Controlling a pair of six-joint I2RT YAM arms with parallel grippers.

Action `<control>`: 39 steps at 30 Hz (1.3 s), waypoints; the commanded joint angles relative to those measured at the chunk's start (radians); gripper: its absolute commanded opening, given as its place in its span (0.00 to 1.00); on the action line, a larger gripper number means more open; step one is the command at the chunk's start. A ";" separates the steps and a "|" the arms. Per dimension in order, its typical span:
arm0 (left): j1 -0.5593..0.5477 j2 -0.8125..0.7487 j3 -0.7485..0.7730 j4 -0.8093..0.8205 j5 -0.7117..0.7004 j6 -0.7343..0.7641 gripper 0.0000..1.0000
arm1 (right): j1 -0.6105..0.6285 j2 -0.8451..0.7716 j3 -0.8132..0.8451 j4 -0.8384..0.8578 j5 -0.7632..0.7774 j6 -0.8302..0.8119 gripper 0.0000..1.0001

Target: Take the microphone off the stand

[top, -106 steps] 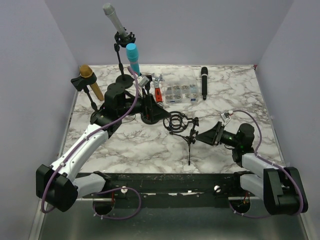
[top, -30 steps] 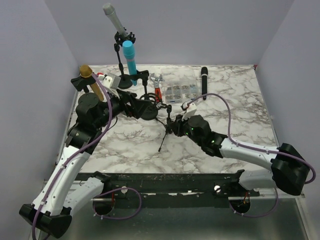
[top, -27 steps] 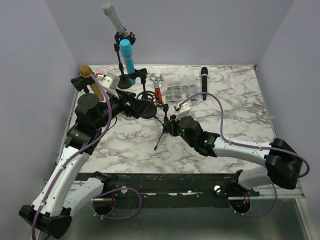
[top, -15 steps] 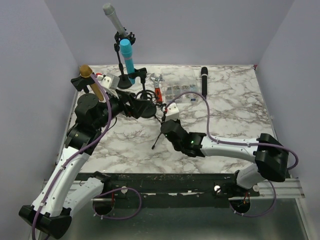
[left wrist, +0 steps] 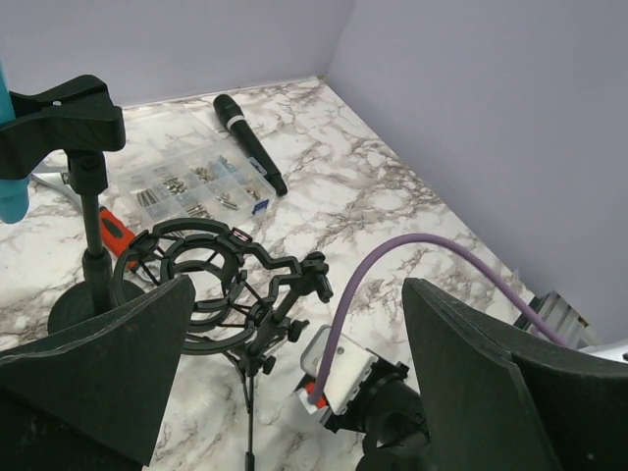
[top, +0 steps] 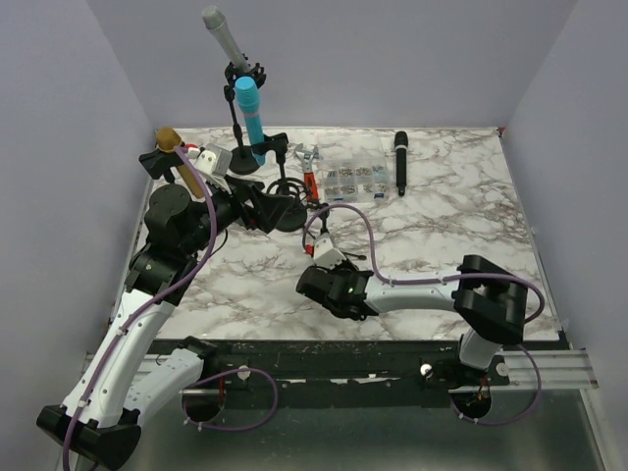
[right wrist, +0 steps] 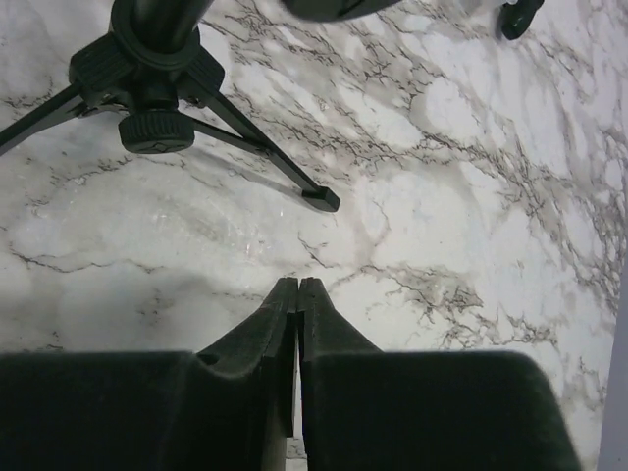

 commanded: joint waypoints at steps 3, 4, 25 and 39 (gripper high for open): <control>0.006 -0.006 0.001 0.006 -0.006 0.001 0.90 | 0.003 -0.191 -0.044 0.064 -0.085 0.003 0.42; 0.005 -0.005 0.002 0.006 -0.003 0.001 0.90 | 0.004 -0.227 -0.061 0.080 -0.105 0.007 0.55; 0.005 0.019 -0.006 0.023 0.029 -0.019 0.90 | -0.296 -0.605 0.037 0.182 -0.804 0.162 1.00; 0.005 0.020 -0.009 0.033 0.046 -0.027 0.90 | -0.428 -0.309 0.303 0.207 -1.022 0.149 0.92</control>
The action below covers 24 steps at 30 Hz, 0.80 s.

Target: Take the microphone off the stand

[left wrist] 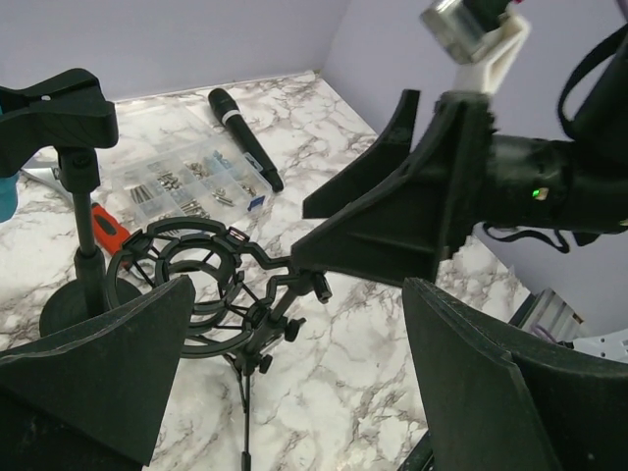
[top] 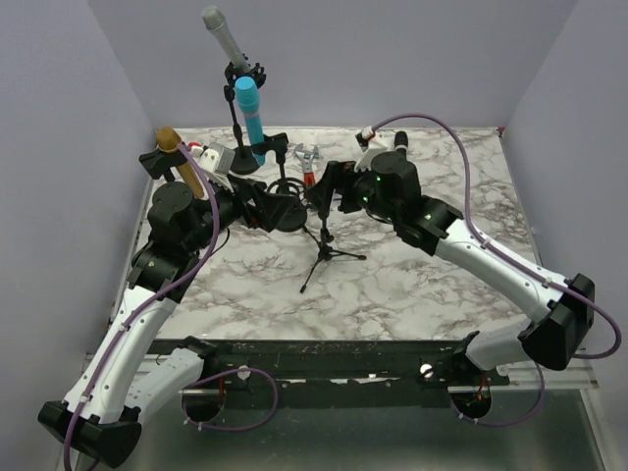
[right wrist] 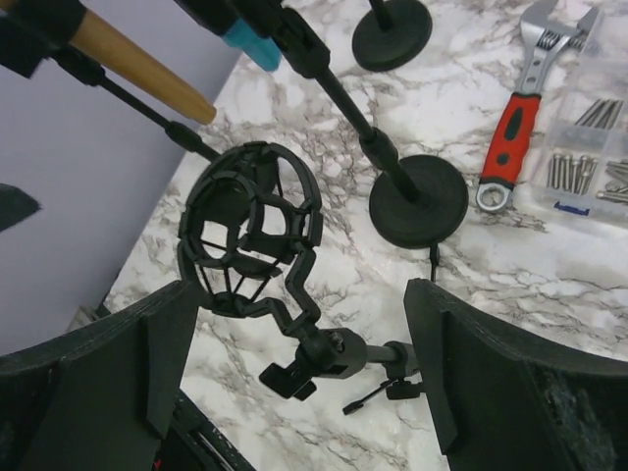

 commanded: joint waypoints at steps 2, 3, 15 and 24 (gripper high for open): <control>0.004 0.001 -0.009 0.024 0.027 -0.011 0.90 | -0.021 0.061 -0.073 0.027 -0.091 0.006 0.82; 0.004 0.001 -0.010 0.025 0.029 -0.011 0.90 | -0.028 0.060 -0.098 0.038 -0.093 0.011 0.77; 0.004 0.009 -0.010 0.033 0.044 -0.021 0.90 | -0.081 0.028 -0.330 0.114 -0.106 0.035 0.64; 0.005 0.014 -0.013 0.033 0.043 -0.021 0.90 | -0.081 -0.071 -0.296 0.055 -0.076 -0.055 0.89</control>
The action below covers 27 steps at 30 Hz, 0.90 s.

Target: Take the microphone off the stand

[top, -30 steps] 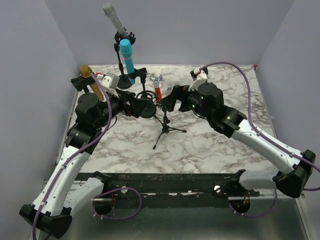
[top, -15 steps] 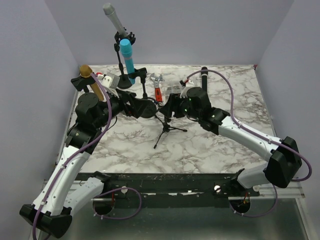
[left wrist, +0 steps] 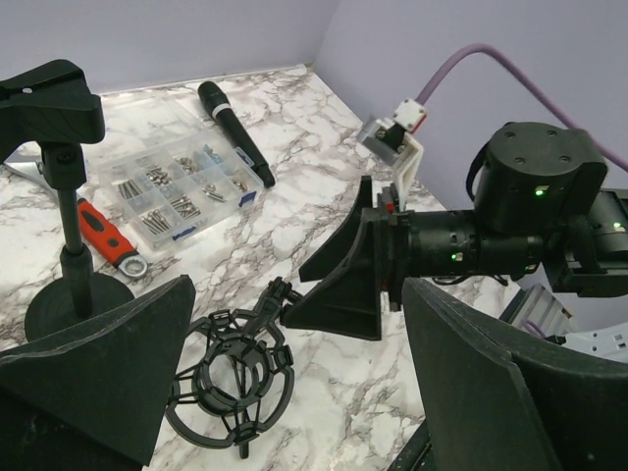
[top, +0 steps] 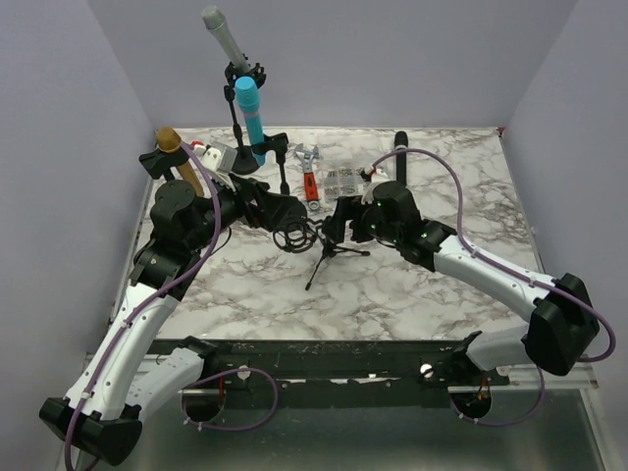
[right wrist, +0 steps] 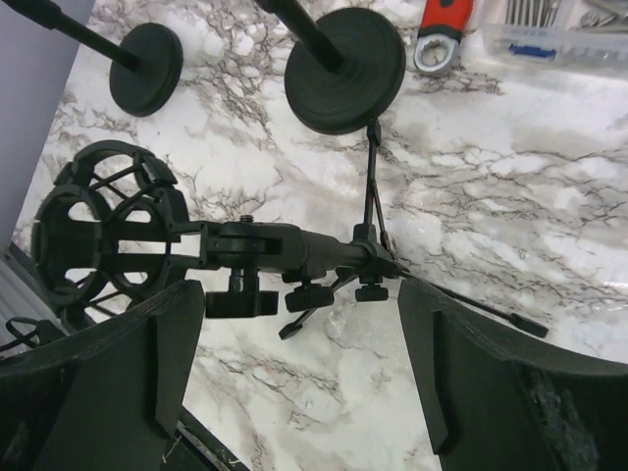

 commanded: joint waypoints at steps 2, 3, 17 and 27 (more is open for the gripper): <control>0.004 -0.002 -0.012 0.027 0.023 -0.006 0.90 | -0.007 -0.113 0.000 -0.027 0.041 -0.089 0.94; 0.004 -0.001 -0.012 0.028 0.024 -0.007 0.90 | -0.006 -0.128 -0.015 -0.025 0.042 -0.097 0.95; 0.004 -0.032 -0.017 0.012 -0.051 0.024 0.90 | -0.006 -0.244 -0.201 0.175 0.081 -0.066 0.98; 0.015 -0.161 -0.069 0.005 -0.320 0.044 0.92 | -0.005 -0.075 0.129 0.061 0.012 -0.075 0.99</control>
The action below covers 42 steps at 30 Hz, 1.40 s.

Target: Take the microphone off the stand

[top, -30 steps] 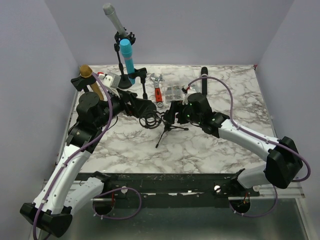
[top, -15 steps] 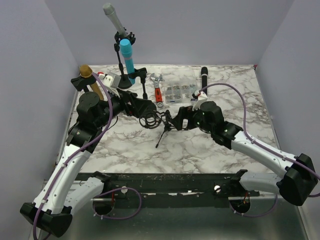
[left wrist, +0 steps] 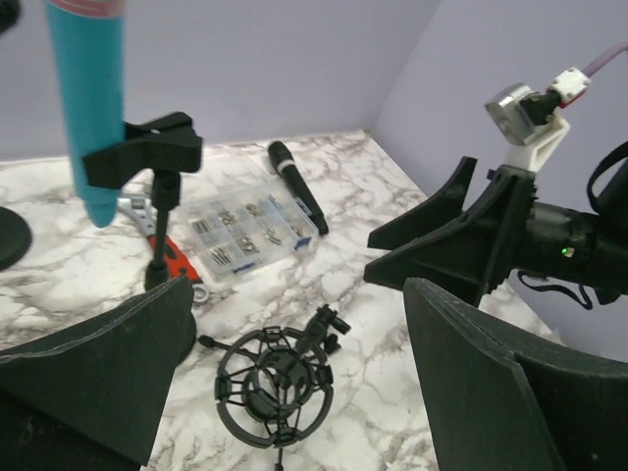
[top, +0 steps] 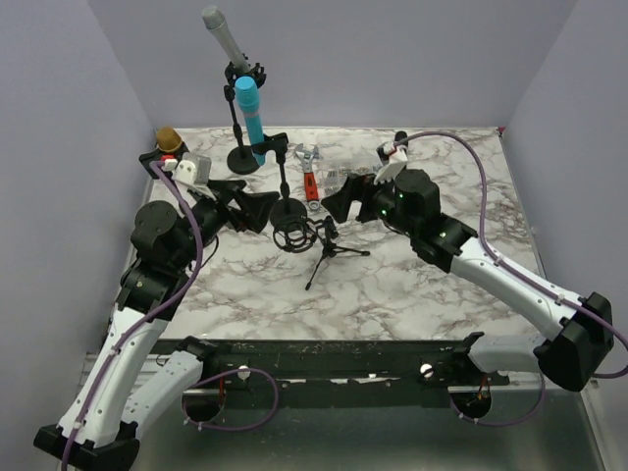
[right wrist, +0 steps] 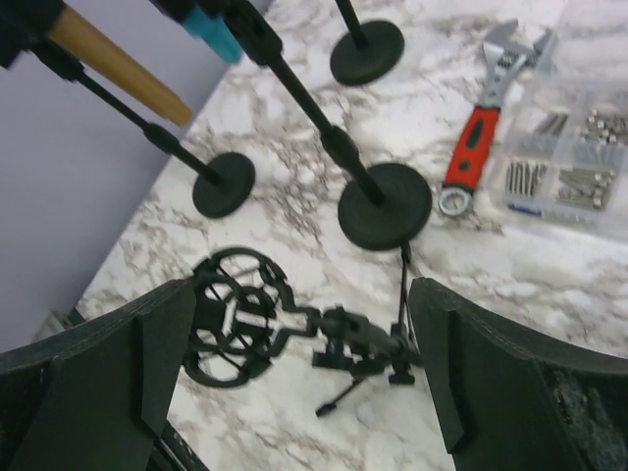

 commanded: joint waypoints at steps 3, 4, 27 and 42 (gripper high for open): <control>0.009 -0.073 -0.034 -0.025 -0.292 -0.005 0.95 | -0.005 0.124 0.167 -0.032 -0.073 -0.003 0.99; 0.010 -0.079 -0.031 -0.036 -0.323 -0.010 0.95 | -0.006 0.143 0.184 -0.026 -0.086 -0.002 0.99; 0.020 -0.050 -0.032 -0.037 -0.341 0.004 0.99 | 0.001 0.448 0.534 -0.059 -0.067 -0.164 0.99; 0.063 -0.014 0.007 -0.001 -0.188 0.050 0.99 | 0.000 0.599 0.785 -0.069 -0.145 -0.332 1.00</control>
